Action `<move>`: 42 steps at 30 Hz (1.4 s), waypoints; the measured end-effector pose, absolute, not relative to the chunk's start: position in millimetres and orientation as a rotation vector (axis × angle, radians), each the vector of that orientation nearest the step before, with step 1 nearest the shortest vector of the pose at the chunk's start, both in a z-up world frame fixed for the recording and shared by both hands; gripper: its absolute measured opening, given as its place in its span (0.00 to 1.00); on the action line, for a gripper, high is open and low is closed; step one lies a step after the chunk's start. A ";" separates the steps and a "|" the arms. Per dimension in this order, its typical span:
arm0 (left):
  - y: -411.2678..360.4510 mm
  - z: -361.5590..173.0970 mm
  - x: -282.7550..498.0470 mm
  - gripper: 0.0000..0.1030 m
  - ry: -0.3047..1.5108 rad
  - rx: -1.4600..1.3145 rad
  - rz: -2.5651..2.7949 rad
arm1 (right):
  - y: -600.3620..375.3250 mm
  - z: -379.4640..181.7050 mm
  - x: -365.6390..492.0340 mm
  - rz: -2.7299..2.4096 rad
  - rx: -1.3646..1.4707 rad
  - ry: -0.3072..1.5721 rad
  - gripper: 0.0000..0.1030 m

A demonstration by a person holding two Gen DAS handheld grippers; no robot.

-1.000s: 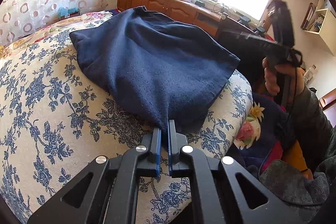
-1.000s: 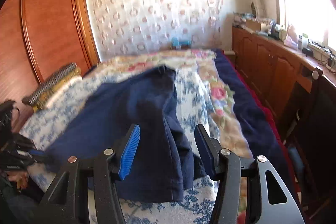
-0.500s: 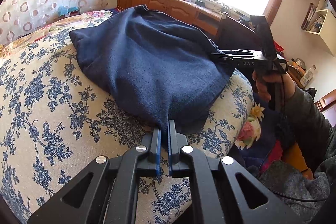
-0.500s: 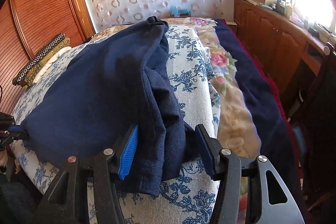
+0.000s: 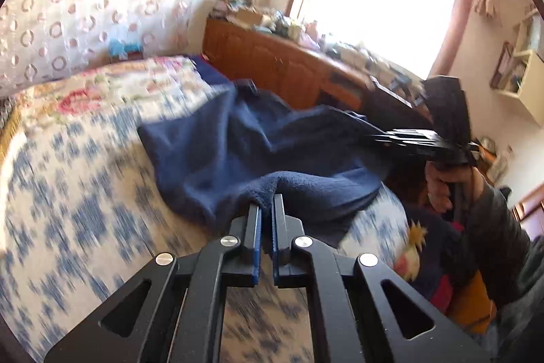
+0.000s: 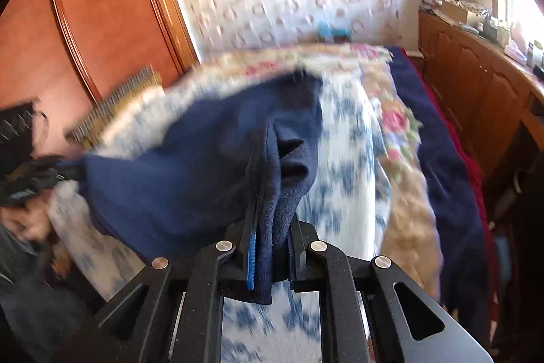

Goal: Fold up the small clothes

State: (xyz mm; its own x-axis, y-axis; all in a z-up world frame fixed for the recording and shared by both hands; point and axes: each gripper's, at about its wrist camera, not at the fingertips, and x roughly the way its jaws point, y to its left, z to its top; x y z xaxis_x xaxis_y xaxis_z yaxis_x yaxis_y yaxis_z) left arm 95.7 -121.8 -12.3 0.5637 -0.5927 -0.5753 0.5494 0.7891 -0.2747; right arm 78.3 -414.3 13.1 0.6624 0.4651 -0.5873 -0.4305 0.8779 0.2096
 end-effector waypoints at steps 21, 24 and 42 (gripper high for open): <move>-90.7 -47.3 294.1 0.05 0.805 -0.152 -0.422 | -375.4 50.6 251.6 0.367 0.209 0.606 0.34; -92.2 -55.1 303.1 0.05 0.830 -0.147 -0.417 | -361.5 47.6 234.0 0.382 0.129 0.576 0.37; -82.9 -46.4 280.9 0.73 0.782 -0.075 -0.450 | -295.6 -9.5 270.1 0.271 -0.074 0.723 0.44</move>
State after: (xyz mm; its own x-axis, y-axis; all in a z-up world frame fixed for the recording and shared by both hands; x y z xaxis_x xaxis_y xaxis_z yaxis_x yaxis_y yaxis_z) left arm 280.9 -82.9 -46.4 0.6199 -0.4185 -0.6637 0.3641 0.9027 -0.2292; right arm 270.1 -295.6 -9.5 0.7165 0.2195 -0.6621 -0.2704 0.9624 0.0264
